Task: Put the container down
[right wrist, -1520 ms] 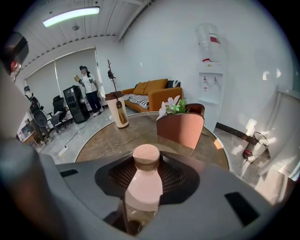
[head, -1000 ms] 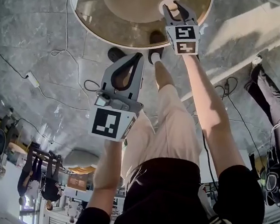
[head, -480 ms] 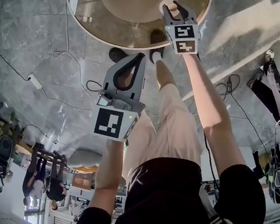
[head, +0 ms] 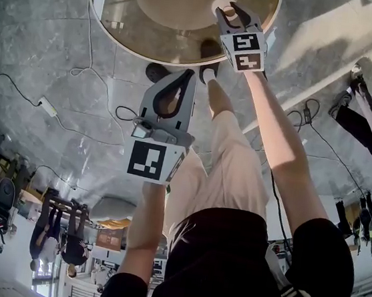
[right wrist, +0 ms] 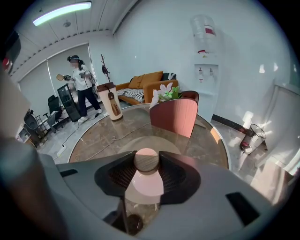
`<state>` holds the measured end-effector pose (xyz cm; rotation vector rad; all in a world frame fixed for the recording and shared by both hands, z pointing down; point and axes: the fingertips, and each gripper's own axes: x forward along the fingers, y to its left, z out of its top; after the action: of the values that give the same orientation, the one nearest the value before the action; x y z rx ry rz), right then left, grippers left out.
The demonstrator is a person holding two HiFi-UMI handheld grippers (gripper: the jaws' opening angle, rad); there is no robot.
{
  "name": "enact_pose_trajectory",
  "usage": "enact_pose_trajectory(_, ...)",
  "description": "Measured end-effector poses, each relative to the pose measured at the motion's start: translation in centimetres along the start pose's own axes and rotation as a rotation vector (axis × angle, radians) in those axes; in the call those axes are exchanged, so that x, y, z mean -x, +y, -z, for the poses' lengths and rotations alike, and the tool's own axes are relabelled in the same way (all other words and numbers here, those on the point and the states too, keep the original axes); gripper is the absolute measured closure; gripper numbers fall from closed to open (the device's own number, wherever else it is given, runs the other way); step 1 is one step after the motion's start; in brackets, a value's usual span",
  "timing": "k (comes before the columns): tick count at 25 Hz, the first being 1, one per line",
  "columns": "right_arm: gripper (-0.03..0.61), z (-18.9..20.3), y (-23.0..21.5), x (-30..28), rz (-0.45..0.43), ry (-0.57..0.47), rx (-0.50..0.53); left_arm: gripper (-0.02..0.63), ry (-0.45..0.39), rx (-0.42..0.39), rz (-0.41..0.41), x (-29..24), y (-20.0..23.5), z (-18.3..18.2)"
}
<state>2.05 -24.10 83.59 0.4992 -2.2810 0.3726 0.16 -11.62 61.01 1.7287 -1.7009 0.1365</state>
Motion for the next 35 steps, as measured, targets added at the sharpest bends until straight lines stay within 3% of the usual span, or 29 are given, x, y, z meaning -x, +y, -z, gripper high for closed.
enact_pose_trajectory(12,0.432,-1.3,0.2,0.8,-0.008,-0.03,0.005,0.595,0.034,0.007,0.004,0.0,-1.2,0.1)
enact_pose_trajectory(20,0.433,-3.9,0.2,3.5,0.014,-0.076,0.008,0.595,0.016,-0.048,0.018,1.0,-1.9,-1.1)
enact_pose_trajectory(35,0.445,-12.7,2.2,17.0,0.095,-0.173,-0.014,0.594,-0.04,-0.141,0.038,7.8,-4.2,-9.5)
